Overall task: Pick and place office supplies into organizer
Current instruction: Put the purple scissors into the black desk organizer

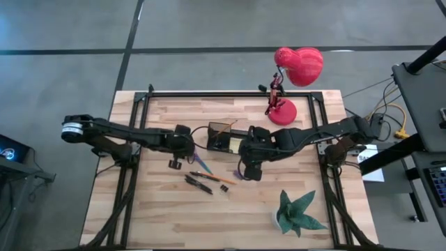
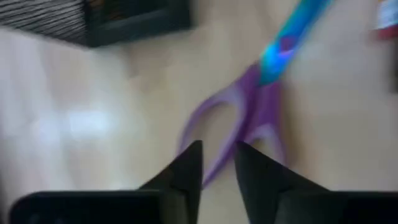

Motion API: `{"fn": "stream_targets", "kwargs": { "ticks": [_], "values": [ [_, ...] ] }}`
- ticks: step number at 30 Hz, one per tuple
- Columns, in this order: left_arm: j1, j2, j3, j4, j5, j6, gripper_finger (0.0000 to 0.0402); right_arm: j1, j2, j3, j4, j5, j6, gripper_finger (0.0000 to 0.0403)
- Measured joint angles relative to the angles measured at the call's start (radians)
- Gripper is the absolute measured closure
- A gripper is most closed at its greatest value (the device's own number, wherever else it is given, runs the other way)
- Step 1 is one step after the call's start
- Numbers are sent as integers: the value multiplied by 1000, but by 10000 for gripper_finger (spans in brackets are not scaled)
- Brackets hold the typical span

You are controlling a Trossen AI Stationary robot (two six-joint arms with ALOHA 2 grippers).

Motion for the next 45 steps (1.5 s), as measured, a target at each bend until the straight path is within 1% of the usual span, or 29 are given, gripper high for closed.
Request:
{"fn": "stream_targets", "kwargs": {
  "ticks": [3, 4, 6, 9, 16, 17, 19, 22, 24, 28, 32, 38, 41, 45],
  "values": [
    [0, 1, 5, 0, -101, 82, 281, 0, -9, -35, 4, -2, -3, 200],
    [0, 2, 6, 1, -122, 96, 271, -1, -10, -39, 6, -2, -8, 200],
    [-2, 2, 7, 18, -132, 134, 256, 0, -12, -42, 9, 1, -34, 199],
    [-3, 2, 11, 79, -141, 166, 247, -1, -12, -44, 34, 1, -86, 199],
    [-11, -2, 10, 78, -143, 167, 245, -18, -12, -45, 49, 3, -122, 199],
    [-13, -2, 10, 82, -132, 167, 245, -19, -12, -45, 50, 3, -121, 199],
    [-12, -3, 9, 83, -67, 168, 245, -19, -12, -45, 50, 3, -116, 199],
    [-12, 9, 8, 20, 49, 169, 245, -18, -12, -45, 49, 3, -115, 199],
    [-12, 16, 2, -13, 85, 169, 245, -18, -12, -45, 49, 3, -111, 199],
    [-6, 27, -11, -4, 106, 168, 245, -18, -12, -48, 50, 3, -105, 199],
    [16, 66, -21, 35, 119, 178, 245, -18, -12, -59, 51, 3, -105, 199],
    [86, 142, 6, 53, 136, 277, 245, -18, -12, -91, 51, 2, -73, 199],
    [120, 154, 35, 36, 148, 281, 245, -18, -12, -103, 52, 0, -61, 199],
    [147, 136, 89, -59, 176, 281, 245, -18, -12, -107, 52, -1, -60, 199]
  ]
}}
